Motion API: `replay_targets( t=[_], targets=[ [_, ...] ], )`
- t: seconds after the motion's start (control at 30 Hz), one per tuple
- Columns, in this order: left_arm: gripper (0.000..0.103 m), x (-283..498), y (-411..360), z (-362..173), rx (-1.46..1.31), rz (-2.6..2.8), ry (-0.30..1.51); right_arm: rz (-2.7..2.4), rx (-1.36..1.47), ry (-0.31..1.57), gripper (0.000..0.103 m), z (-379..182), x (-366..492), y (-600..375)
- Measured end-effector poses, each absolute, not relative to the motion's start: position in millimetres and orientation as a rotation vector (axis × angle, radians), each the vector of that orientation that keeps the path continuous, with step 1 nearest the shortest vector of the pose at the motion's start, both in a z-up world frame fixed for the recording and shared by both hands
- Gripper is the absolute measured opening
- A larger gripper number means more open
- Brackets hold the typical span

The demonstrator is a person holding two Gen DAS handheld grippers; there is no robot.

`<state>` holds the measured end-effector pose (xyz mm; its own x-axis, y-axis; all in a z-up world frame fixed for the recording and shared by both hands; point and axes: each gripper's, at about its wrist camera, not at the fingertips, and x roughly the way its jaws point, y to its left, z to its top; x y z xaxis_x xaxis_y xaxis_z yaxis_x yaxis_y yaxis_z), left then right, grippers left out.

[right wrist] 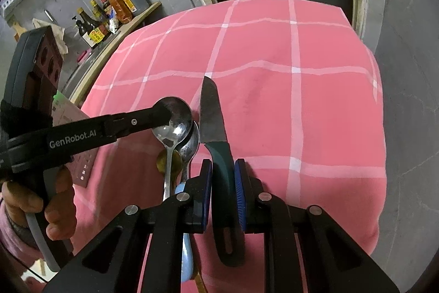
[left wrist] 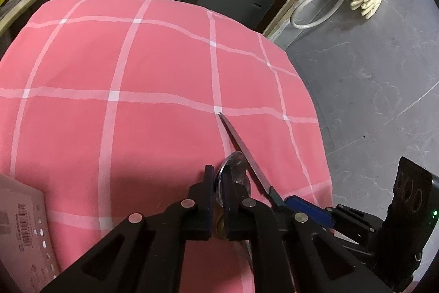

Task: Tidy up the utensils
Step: 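Lift the spoon and knife and carry them over the white caddy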

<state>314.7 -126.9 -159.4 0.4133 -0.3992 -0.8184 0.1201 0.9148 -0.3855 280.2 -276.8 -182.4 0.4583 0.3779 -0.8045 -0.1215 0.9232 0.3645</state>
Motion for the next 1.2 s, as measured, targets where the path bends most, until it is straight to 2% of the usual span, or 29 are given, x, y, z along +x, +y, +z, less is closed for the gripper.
replay_targets(
  t=[0.37, 0.8, 1.2],
  targets=[
    [0.005, 310.8, -123.6, -158.2, -0.289, -0.300, 1.106, 0.301, 0.650, 1.083, 0.012, -204.7, 281.8, -323.2],
    [0.005, 311.5, -124.6, -159.0, -0.278, -0.294, 1.107, 0.397, 0.240, 1.144, 0.012, -187.3, 297.6, -277.5],
    [0.003, 308.0, -127.3, -157.8, -0.261, -0.283, 1.103, 0.406, 0.190, 1.165, 0.009, -172.1, 314.4, -265.3]
  ],
)
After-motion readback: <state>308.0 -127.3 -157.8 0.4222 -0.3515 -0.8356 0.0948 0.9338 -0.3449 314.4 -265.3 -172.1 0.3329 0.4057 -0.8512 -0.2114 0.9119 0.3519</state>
